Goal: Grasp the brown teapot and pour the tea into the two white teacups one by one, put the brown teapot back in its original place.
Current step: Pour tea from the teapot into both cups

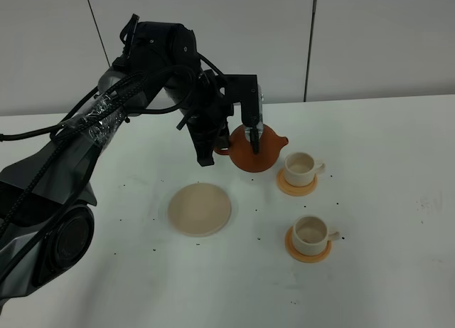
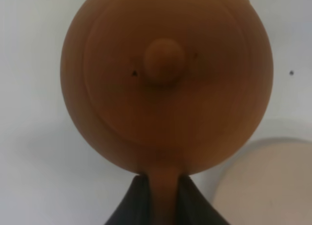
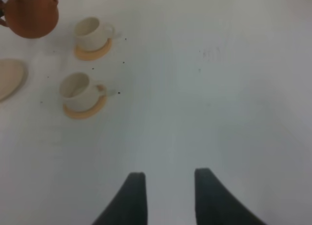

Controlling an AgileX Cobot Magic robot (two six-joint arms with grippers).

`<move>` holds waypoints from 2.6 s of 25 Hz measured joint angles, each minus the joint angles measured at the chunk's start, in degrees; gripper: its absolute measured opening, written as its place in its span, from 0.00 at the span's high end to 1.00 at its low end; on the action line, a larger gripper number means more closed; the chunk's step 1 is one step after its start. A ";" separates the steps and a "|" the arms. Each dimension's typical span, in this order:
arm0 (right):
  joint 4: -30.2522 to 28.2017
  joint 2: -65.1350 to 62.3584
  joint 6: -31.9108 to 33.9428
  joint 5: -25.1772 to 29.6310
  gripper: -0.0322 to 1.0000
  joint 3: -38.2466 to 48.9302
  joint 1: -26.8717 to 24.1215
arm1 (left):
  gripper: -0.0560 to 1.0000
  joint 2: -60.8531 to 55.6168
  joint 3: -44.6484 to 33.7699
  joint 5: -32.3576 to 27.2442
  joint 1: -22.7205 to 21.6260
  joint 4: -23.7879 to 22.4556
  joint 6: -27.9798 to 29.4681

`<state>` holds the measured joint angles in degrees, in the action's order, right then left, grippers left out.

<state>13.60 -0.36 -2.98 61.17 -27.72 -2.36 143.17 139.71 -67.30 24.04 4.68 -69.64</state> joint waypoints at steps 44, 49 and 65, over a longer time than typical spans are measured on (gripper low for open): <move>0.00 0.00 0.00 0.00 0.74 0.00 0.00 | 0.79 0.00 0.00 3.42 0.00 -2.90 -6.05; 0.00 0.00 0.00 0.00 0.74 0.00 0.00 | 0.79 0.00 0.00 3.42 0.00 -2.78 -5.57; 0.00 0.00 0.00 0.00 0.74 0.00 0.00 | 0.79 0.00 0.00 4.72 0.08 -3.26 -4.19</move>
<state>13.60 -0.36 -2.98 61.17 -27.72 -2.36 143.17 139.71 -62.58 24.12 1.42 -73.83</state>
